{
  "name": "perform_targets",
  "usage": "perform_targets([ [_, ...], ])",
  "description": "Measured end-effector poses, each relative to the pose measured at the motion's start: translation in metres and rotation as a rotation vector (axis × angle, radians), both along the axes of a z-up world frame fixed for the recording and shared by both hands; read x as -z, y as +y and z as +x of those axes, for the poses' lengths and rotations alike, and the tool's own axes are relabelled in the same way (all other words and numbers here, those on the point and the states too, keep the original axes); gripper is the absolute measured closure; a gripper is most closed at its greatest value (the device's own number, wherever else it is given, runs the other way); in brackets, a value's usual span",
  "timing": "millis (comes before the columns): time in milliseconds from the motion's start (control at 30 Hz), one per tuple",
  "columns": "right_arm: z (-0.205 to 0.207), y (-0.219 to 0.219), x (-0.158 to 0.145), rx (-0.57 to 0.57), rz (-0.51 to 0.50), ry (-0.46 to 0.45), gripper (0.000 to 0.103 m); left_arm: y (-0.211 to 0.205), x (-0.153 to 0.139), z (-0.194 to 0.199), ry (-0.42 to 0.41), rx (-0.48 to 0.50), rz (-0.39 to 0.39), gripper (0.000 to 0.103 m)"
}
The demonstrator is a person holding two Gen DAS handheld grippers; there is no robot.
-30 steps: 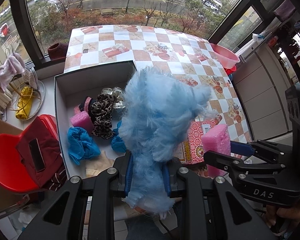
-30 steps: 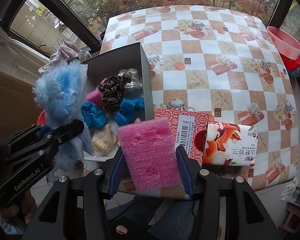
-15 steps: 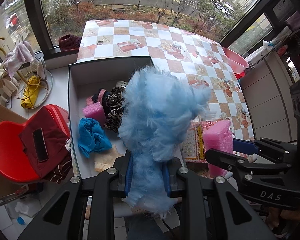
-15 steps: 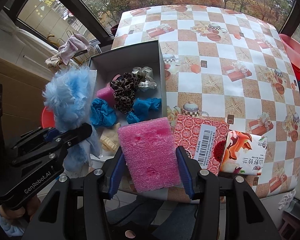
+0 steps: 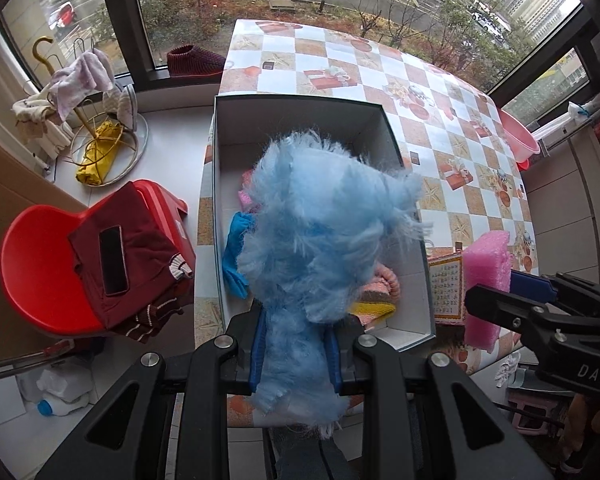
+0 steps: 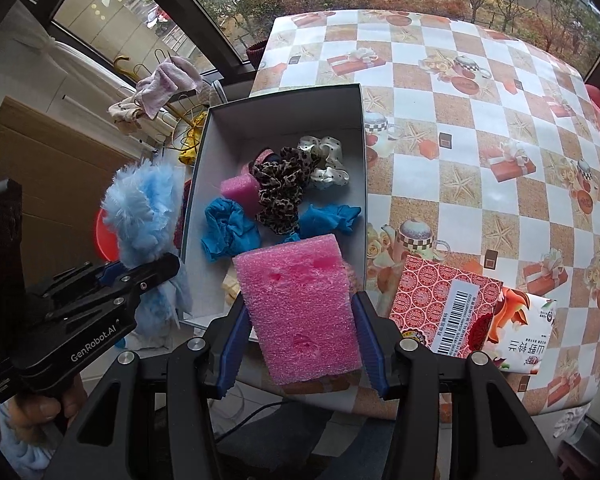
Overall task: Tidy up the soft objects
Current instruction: 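Carry the fluffy item and pink sponge with both tools over the white box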
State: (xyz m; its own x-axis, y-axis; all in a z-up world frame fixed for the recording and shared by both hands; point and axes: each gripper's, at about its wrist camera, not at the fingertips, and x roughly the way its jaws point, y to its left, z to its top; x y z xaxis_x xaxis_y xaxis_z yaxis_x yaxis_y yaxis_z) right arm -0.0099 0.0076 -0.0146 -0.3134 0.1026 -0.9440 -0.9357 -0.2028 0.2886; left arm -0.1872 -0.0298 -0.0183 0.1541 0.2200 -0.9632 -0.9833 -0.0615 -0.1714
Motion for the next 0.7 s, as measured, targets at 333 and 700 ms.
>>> perform_targets([
  [333,-0.018,0.012,0.017,-0.016,-0.035,0.018,0.051,0.01,0.019,0.01,0.068,0.021,-0.037,0.076],
  [700,-0.016,0.012,0.031,-0.006,-0.082,0.018,0.051,0.01,0.035,0.018,0.075,0.043,-0.079,0.076],
])
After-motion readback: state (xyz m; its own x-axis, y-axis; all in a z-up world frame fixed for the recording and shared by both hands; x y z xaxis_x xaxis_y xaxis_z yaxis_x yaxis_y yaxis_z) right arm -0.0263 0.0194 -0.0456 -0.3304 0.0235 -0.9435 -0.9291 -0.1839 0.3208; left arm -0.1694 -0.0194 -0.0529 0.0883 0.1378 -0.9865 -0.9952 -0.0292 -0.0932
